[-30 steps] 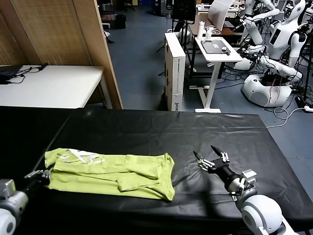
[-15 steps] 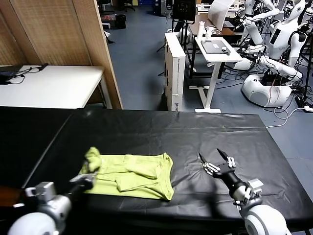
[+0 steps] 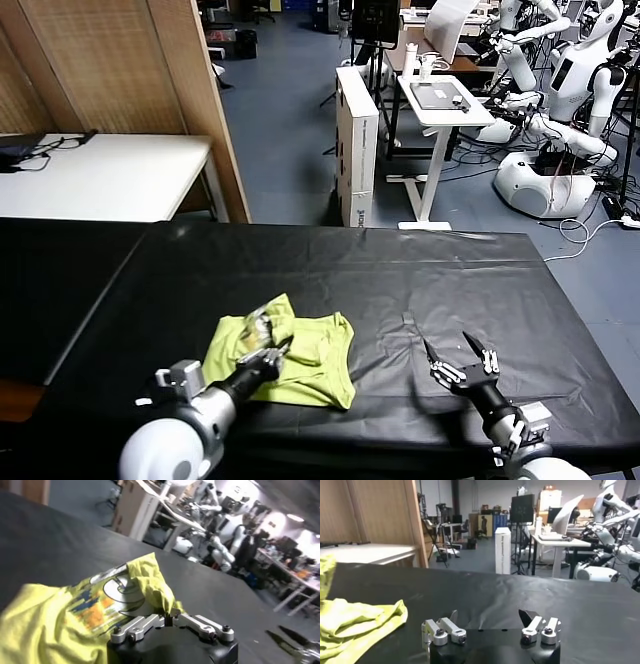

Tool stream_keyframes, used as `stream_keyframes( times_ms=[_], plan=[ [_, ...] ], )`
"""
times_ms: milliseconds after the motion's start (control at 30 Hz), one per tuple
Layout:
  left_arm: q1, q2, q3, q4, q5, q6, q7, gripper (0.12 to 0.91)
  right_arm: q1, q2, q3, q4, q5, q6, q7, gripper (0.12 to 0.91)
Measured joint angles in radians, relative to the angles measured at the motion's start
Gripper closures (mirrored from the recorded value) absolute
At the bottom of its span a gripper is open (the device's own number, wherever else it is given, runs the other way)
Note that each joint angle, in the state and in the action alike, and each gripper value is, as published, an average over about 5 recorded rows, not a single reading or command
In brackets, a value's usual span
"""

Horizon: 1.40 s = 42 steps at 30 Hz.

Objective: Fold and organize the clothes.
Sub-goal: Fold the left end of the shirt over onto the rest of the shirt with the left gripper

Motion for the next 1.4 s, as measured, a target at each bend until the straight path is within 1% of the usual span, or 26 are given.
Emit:
stream_keyframes(
  times_ms=[467, 733, 900, 1067, 1100, 1167, 1200, 1233, 1300, 1333, 1400],
  plan=[
    [0.011, -0.042, 0.055, 0.003, 0.037, 0.003, 0.002, 0.844, 0.015, 0.0, -0.02, -0.012, -0.005, -0.004, 0.0, 0.118],
    [-0.01, -0.073, 0.069, 0.051, 0.08, -0.02, 0.005, 0.844, 0.006, 0.001, -0.016, -0.009, -0.009, -0.004, 0.0, 0.118],
    [-0.01, -0.084, 0.078, 0.071, 0.088, -0.023, 0.004, 0.844, 0.009, 0.001, -0.018, -0.009, -0.01, -0.004, 0.0, 0.118],
    [-0.008, -0.104, 0.095, 0.084, 0.122, -0.033, 0.009, 0.844, 0.015, 0.0, -0.033, -0.014, -0.017, -0.003, -0.004, 0.118],
    [-0.008, -0.109, 0.097, 0.085, 0.129, -0.037, 0.012, 0.83, 0.017, -0.002, -0.037, -0.015, -0.02, -0.002, -0.006, 0.118],
    [-0.007, -0.118, 0.102, 0.086, 0.141, -0.043, 0.017, 0.764, 0.02, -0.007, -0.046, -0.019, -0.026, 0.0, -0.009, 0.118],
    [-0.006, -0.123, 0.104, 0.085, 0.148, -0.046, 0.02, 0.713, 0.023, -0.01, -0.05, -0.02, -0.029, 0.001, -0.01, 0.118],
    [-0.005, -0.129, 0.107, 0.083, 0.153, -0.047, 0.021, 0.643, 0.025, -0.015, -0.055, -0.02, -0.03, 0.001, -0.011, 0.118],
    [-0.002, -0.14, 0.114, 0.076, 0.16, -0.047, 0.021, 0.529, 0.03, -0.024, -0.064, -0.02, -0.031, 0.001, -0.011, 0.118],
    [0.0, -0.145, 0.117, 0.071, 0.162, -0.047, 0.02, 0.454, 0.032, -0.029, -0.068, -0.02, -0.031, 0.001, -0.011, 0.118],
    [0.008, -0.153, 0.124, 0.059, 0.164, -0.046, 0.019, 0.34, 0.035, -0.039, -0.076, -0.018, -0.031, 0.001, -0.012, 0.118]
  ],
)
